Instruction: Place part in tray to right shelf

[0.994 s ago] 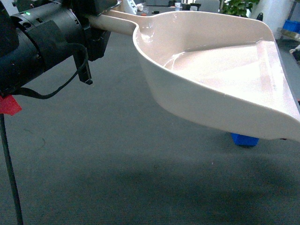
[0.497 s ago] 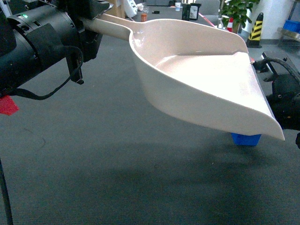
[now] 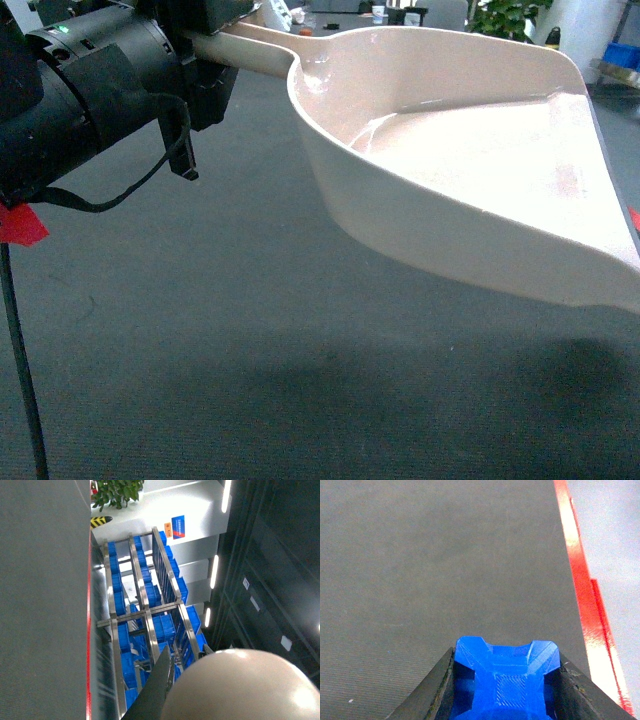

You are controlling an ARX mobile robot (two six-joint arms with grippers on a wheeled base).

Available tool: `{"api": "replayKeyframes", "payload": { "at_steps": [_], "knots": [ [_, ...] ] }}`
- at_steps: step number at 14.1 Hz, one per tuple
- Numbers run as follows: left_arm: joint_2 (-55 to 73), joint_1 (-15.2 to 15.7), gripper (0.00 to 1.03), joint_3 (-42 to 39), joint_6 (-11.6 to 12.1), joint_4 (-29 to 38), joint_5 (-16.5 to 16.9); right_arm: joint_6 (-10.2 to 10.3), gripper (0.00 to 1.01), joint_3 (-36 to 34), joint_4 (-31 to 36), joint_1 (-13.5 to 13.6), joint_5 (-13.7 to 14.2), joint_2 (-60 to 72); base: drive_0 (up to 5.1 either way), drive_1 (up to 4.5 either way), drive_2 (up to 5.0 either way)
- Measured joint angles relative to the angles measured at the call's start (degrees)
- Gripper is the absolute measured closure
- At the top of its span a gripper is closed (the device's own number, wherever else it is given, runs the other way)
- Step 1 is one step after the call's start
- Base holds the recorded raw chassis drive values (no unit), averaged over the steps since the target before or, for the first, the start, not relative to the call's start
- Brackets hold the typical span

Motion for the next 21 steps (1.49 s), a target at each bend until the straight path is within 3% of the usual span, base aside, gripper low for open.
{"api": "replayKeyframes", "payload": {
  "at_steps": [1, 2, 3, 5, 7, 9, 10, 11, 15, 16, 17, 19, 21],
  "knots": [
    [0.0, 0.0, 0.91, 0.0, 0.0, 0.0, 0.0, 0.6, 0.55, -0.7, -3.8, -1.9, -2.3, -7.7, 0.0, 0.0, 0.0],
    [0.0, 0.0, 0.91, 0.0, 0.0, 0.0, 0.0, 1.9, 0.55, -0.5, -5.8, -1.7, -4.0, -14.0, 0.0, 0.0, 0.0],
    [0.0, 0.0, 0.91, 0.0, 0.0, 0.0, 0.0, 4.1, 0.55, 0.6, -7.5, 0.2, -5.7, -20.3, 0.0, 0.0, 0.0],
    [0.0, 0.0, 0.91, 0.0, 0.0, 0.0, -0.1, 8.7, 0.55, 4.3, -7.9, 7.6, -5.3, -26.7, 0.0, 0.0, 0.0],
    [0.0, 0.0, 0.91, 0.0, 0.0, 0.0, 0.0, 13.0, 0.55, 7.5, -8.2, 18.0, -2.1, -24.2, 0.0, 0.0, 0.0],
    [0.0, 0.0, 0.91, 0.0, -0.1, 0.0, 0.0, 15.7, 0.55, 8.6, -8.9, 26.1, 0.2, -17.7, 0.0, 0.0, 0.0],
    [0.0, 0.0, 0.91, 0.0, -0.1, 0.0, 0.0, 16.0, 0.55, 9.6, -8.7, 28.9, 1.3, -14.3, 0.0, 0.0, 0.0],
    [0.0, 0.0, 0.91, 0.0, -0.1, 0.0, 0.0, 16.6, 0.55, 10.6, -8.4, 30.0, 1.2, -11.8, 0.0, 0.0, 0.0],
    [0.0, 0.0, 0.91, 0.0, 0.0, -0.1, 0.0, 17.0, 0.09, 11.6, -5.6, 28.0, 4.4, -9.1, 0.0, 0.0, 0.0],
    [0.0, 0.0, 0.91, 0.0, 0.0, -0.1, 0.0, 16.8, 0.01, 11.1, -5.5, 26.9, 4.5, -12.0, 0.0, 0.0, 0.0],
    [0.0, 0.0, 0.91, 0.0, 0.1, -0.1, 0.0, 15.8, 0.04, 10.8, -5.7, 25.7, 4.9, -14.9, 0.0, 0.0, 0.0],
    [0.0, 0.0, 0.91, 0.0, 0.0, -0.1, 0.0, 12.1, 0.03, 8.6, -8.1, 22.4, 7.1, -21.9, 0.0, 0.0, 0.0],
    [0.0, 0.0, 0.91, 0.0, 0.0, -0.1, 0.0, 5.8, 0.03, 3.4, -10.1, 18.1, 11.4, -29.6, 0.0, 0.0, 0.0]
  ]
}}
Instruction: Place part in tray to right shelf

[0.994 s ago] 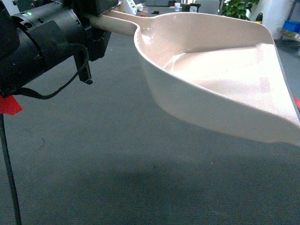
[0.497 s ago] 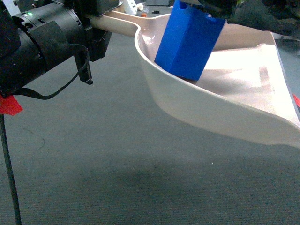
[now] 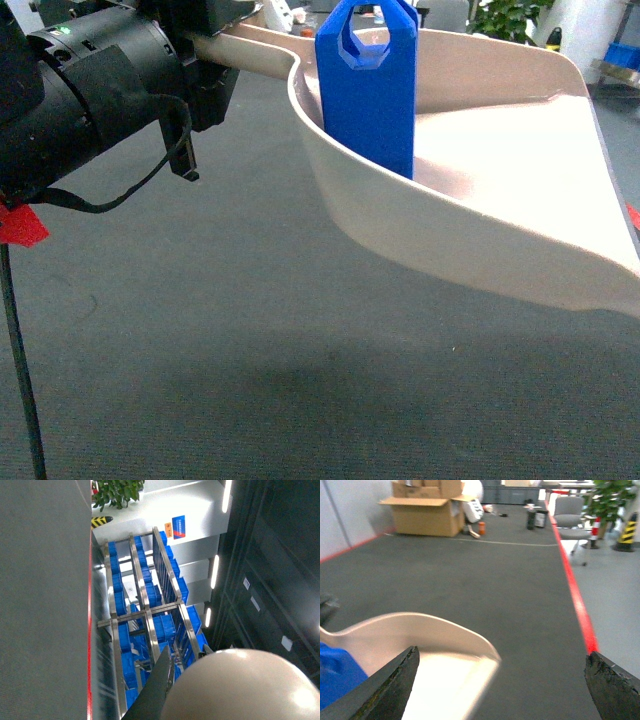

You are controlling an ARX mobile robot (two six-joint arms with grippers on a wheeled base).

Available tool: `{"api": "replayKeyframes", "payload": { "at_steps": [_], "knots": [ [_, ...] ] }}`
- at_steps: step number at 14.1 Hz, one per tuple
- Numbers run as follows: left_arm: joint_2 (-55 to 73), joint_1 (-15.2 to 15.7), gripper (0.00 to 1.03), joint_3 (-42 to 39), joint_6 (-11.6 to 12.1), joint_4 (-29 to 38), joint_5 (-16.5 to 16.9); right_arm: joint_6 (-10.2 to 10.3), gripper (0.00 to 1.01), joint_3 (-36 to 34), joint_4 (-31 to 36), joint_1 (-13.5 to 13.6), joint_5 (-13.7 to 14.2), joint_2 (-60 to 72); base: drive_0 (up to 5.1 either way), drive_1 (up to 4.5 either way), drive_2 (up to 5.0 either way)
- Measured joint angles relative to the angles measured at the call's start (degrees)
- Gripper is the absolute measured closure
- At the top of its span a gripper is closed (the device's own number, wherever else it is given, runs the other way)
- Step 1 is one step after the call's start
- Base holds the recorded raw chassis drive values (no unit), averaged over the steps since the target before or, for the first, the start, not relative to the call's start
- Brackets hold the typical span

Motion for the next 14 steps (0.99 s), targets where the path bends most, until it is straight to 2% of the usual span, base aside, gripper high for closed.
{"api": "replayKeyframes", "payload": {
  "at_steps": [2, 3, 4, 5, 6, 7, 9, 12, 14],
  "knots": [
    [0.0, 0.0, 0.91, 0.0, 0.0, 0.0, 0.0, -8.3, 0.03, -7.8, -6.6, -7.4, 1.6, -11.5, 0.0, 0.0, 0.0],
    [0.0, 0.0, 0.91, 0.0, 0.0, 0.0, 0.0, -11.0, 0.05, -11.6, -8.0, -10.5, 1.0, -17.0, 0.0, 0.0, 0.0],
    [0.0, 0.0, 0.91, 0.0, 0.0, 0.0, 0.0, -9.4, 0.18, -15.0, -4.1, -13.2, -0.8, -21.7, 0.0, 0.0, 0.0],
    [0.0, 0.0, 0.91, 0.0, 0.0, 0.0, 0.0, -7.1, 0.3, -17.3, -1.9, -13.1, -0.9, -24.5, 0.0, 0.0, 0.0],
    [0.0, 0.0, 0.91, 0.0, 0.0, 0.0, 0.0, -5.9, 0.43, -20.5, -1.2, -13.1, -1.5, -26.3, 0.0, 0.0, 0.0],
    [0.0, 0.0, 0.91, 0.0, 0.0, 0.0, 0.1, -5.3, 0.56, -23.8, -1.1, -13.1, -1.5, -27.1, 0.0, 0.0, 0.0],
    [0.0, 0.0, 0.91, 0.0, 0.0, 0.0, 0.1, -5.0, 0.65, -25.6, -1.0, -13.1, -1.4, -27.7, 0.0, 0.0, 0.0],
    [0.0, 0.0, 0.91, 0.0, 0.0, 0.0, 0.0, -4.9, 1.0, -30.0, 0.6, -13.1, -1.4, -32.8, 0.0, 0.0, 0.0],
    [0.0, 0.0, 0.91, 0.0, 0.0, 0.0, 0.0, -4.7, 0.99, -33.2, 0.1, -13.1, -1.4, -35.2, 0.0, 0.0, 0.0]
  ]
}}
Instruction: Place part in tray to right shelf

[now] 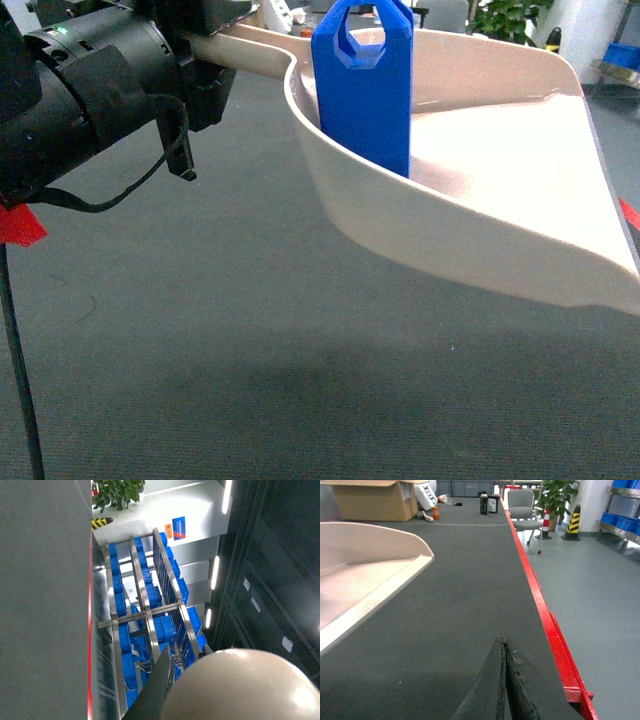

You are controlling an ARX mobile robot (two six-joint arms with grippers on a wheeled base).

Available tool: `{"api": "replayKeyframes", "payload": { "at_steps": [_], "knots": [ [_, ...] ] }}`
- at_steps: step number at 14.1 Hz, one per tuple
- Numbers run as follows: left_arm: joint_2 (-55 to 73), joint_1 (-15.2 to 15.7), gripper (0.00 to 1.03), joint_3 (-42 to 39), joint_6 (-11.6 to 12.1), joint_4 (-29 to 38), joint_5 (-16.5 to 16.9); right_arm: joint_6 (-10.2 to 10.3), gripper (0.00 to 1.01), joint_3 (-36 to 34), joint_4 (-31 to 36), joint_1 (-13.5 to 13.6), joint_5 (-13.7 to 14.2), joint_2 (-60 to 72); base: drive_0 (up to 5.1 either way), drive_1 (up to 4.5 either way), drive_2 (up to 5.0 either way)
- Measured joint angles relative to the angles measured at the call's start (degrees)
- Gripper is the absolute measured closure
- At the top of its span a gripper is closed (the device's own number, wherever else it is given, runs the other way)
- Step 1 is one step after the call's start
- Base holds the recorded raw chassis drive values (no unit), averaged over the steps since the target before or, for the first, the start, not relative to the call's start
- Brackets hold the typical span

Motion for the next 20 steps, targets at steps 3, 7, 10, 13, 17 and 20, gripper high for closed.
{"api": "replayKeyframes", "payload": {
  "at_steps": [3, 7, 10, 13, 17, 20],
  "knots": [
    [0.0, 0.0, 0.91, 0.0, 0.0, 0.0, 0.0, 0.0, 0.99, -2.3, -0.9, 0.0, 0.0, -4.2, 0.0, 0.0, 0.0],
    [0.0, 0.0, 0.91, 0.0, 0.0, 0.0, 0.0, 0.0, 0.99, -4.8, -3.3, 0.0, 0.0, -8.7, 0.0, 0.0, 0.0],
    [0.0, 0.0, 0.91, 0.0, 0.0, 0.0, 0.0, 0.0, 0.99, -5.8, -5.2, 0.0, 0.0, -11.5, 0.0, 0.0, 0.0],
    [0.0, 0.0, 0.91, 0.0, 0.0, 0.0, 0.0, 0.0, 0.99, -7.2, -8.3, 0.0, 0.0, -16.0, 0.0, 0.0, 0.0],
    [0.0, 0.0, 0.91, 0.0, 0.0, 0.0, 0.1, 0.0, 0.99, -7.2, -15.6, 0.0, 0.0, -23.6, 0.0, 0.0, 0.0],
    [0.0, 0.0, 0.91, 0.0, 0.0, 0.0, 0.1, 0.0, 0.99, -7.2, -15.6, 0.0, 0.0, -23.6, 0.0, 0.0, 0.0]
  ]
}}
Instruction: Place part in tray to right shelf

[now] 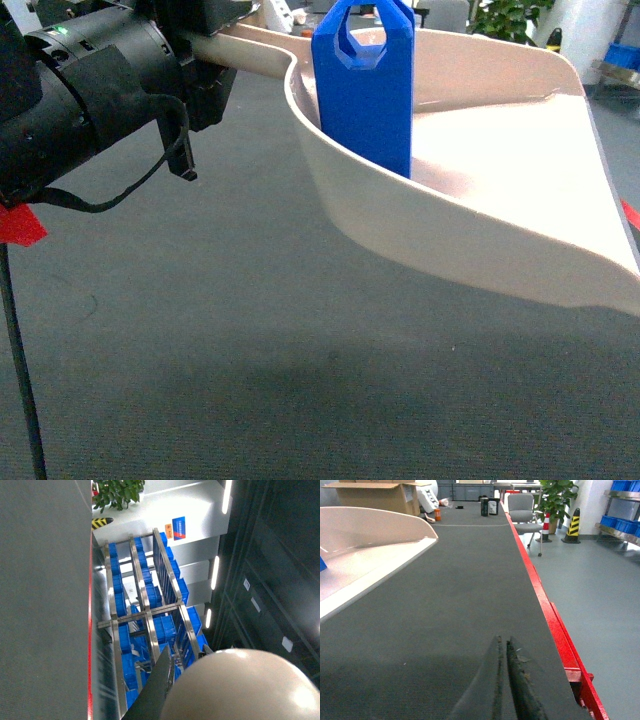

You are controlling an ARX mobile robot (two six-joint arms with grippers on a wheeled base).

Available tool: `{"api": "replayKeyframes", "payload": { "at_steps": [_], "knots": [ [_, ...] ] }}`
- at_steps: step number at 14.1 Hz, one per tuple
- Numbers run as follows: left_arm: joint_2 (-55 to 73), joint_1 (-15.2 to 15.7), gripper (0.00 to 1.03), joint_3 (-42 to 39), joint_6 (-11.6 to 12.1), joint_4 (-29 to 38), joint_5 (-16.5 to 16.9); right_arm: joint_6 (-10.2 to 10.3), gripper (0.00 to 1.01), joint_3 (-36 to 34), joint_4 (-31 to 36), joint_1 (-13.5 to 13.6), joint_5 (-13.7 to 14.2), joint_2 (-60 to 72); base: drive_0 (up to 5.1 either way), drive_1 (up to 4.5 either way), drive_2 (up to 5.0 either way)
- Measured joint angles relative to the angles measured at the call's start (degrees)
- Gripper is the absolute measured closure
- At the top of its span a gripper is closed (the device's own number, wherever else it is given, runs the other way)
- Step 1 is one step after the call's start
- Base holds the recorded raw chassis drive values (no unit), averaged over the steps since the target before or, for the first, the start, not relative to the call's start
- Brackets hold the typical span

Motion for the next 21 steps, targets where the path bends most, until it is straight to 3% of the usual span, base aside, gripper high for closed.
{"api": "replayKeyframes", "payload": {
  "at_steps": [3, 7, 10, 11, 21],
  "knots": [
    [0.0, 0.0, 0.91, 0.0, 0.0, 0.0, 0.0, 0.0, 0.66, 0.0, 0.0, 0.0, 0.0, 0.0, 0.0, 0.0, 0.0],
    [0.0, 0.0, 0.91, 0.0, 0.0, 0.0, 0.0, 0.0, 0.49, 0.0, 0.0, 0.0, 0.0, 0.0, 0.0, 0.0, 0.0],
    [0.0, 0.3, 0.91, 0.0, 0.0, 0.0, -0.4, 0.0, 0.1, 0.0, 0.0, 0.0, 0.0, 0.0, 1.5, -0.95, -1.0],
    [0.0, 0.0, 0.91, 0.0, 0.0, 0.0, 0.0, 0.0, 0.02, 0.0, 0.0, 0.0, 0.0, 0.0, 4.6, -2.85, -2.9],
    [0.0, 0.0, 0.91, 0.0, 0.0, 0.1, -0.1, 0.0, 0.03, 0.0, -0.1, 0.0, 0.0, 0.0, 5.0, -2.45, -2.5]
  ]
}}
